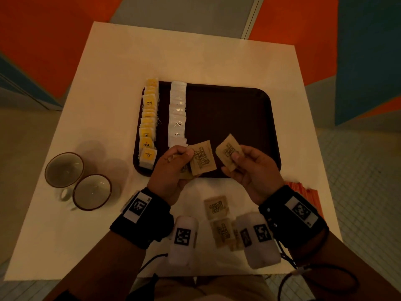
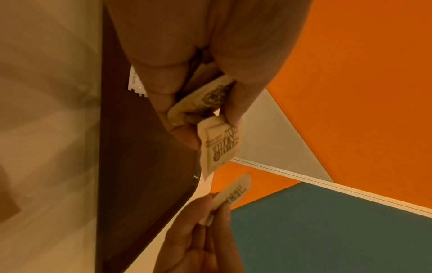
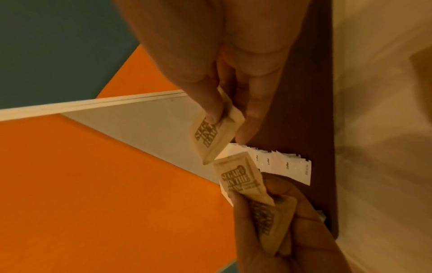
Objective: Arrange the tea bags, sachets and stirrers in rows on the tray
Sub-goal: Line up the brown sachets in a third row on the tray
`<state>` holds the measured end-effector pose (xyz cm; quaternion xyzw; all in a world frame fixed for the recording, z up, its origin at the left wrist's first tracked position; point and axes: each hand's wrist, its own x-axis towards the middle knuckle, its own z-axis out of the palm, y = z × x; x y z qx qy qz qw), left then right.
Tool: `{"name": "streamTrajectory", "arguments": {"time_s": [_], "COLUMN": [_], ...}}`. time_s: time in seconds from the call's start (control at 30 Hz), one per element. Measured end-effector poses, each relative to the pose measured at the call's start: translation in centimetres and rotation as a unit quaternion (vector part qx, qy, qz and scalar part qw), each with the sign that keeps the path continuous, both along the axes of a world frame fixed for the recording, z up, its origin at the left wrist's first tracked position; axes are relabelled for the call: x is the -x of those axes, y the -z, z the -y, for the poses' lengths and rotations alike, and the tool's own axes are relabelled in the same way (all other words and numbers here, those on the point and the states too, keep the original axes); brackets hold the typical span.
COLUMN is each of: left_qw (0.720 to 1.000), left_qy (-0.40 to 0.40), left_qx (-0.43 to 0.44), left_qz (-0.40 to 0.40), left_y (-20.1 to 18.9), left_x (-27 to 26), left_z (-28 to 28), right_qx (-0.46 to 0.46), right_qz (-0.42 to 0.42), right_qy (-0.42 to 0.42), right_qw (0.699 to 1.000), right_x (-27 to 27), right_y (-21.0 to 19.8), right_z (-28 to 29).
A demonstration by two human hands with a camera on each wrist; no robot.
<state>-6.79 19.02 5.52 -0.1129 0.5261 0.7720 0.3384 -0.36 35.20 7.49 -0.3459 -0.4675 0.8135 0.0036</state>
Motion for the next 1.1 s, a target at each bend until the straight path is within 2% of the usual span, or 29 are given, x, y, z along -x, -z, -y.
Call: {"name": "streamTrajectory", "arguments": {"time_s": [0.1, 0.17, 0.33, 0.4, 0.43, 0.47, 0.53, 0.6, 0.67, 0.7, 0.73, 0.83, 0.87, 0.93, 0.97, 1.0, 1.1], "left_qw": [1.000, 1.000, 0.997, 0.993, 0.989, 0.985, 0.975, 0.971, 0.972, 0.974, 0.976, 0.987, 0.990, 0.991, 0.991, 0.990, 0.986], "left_qy": [-0.011, -0.015, 0.058, 0.101, 0.121, 0.142, 0.182, 0.189, 0.182, 0.178, 0.171, 0.116, 0.096, 0.076, 0.078, 0.086, 0.107], "left_qx": [-0.013, -0.028, -0.045, -0.050, -0.042, -0.038, -0.050, -0.072, -0.076, -0.073, -0.073, -0.059, -0.060, -0.066, -0.069, -0.074, -0.079], "left_qz": [-0.002, -0.001, 0.009, 0.045, 0.067, 0.089, 0.117, 0.130, 0.126, 0.118, 0.111, 0.090, 0.088, 0.087, 0.087, 0.090, 0.102], "left_y": [0.0, 0.0, -0.5, -0.3, -0.2, -0.2, -0.3, -0.5, -0.7, -0.5, -0.5, 0.2, 0.3, 0.4, 0.4, 0.4, 0.4], "left_x": [0.1, 0.2, -0.3, -0.3, -0.2, -0.2, -0.1, -0.3, -0.4, -0.5, -0.7, -1.0, -1.1, -1.1, -1.1, -1.0, -0.8], "left_z": [-0.1, -0.2, -0.7, -0.3, 0.0, 0.2, 0.4, 0.4, 0.2, 0.2, 0.1, -0.1, -0.1, -0.1, 0.0, 0.0, 0.1], "right_qx": [0.038, 0.022, -0.109, -0.151, -0.182, -0.219, -0.280, -0.325, -0.368, -0.379, -0.379, -0.337, -0.332, -0.324, -0.333, -0.374, -0.569], "right_qz": [0.001, 0.000, -0.015, -0.033, -0.041, -0.045, -0.046, -0.042, -0.048, -0.052, -0.052, -0.033, -0.025, -0.016, -0.012, -0.005, 0.018], "right_qy": [-0.042, -0.086, -0.131, -0.178, -0.235, -0.311, -0.451, -0.506, -0.500, -0.484, -0.457, -0.334, -0.308, -0.303, -0.317, -0.332, -0.339], "right_qw": [0.998, 0.996, 0.985, 0.972, 0.954, 0.924, 0.846, 0.798, 0.783, 0.787, 0.803, 0.880, 0.891, 0.896, 0.888, 0.866, 0.749], "right_x": [-0.4, -0.6, 0.0, 0.5, 0.7, 0.8, 1.1, 1.5, 1.7, 1.7, 1.7, 1.6, 1.5, 1.4, 1.2, 1.1, 0.8], "right_y": [-0.2, -0.1, 0.0, -0.7, -1.1, -1.5, -1.9, -2.0, -1.8, -1.5, -1.3, -0.7, -0.7, -0.5, -0.3, -0.1, 0.2], "right_z": [0.1, 0.8, 1.6, 0.6, 0.2, -0.1, -0.1, 0.2, 0.4, 0.4, 0.5, 1.0, 1.2, 2.0, 2.5, 2.8, 3.1]}}
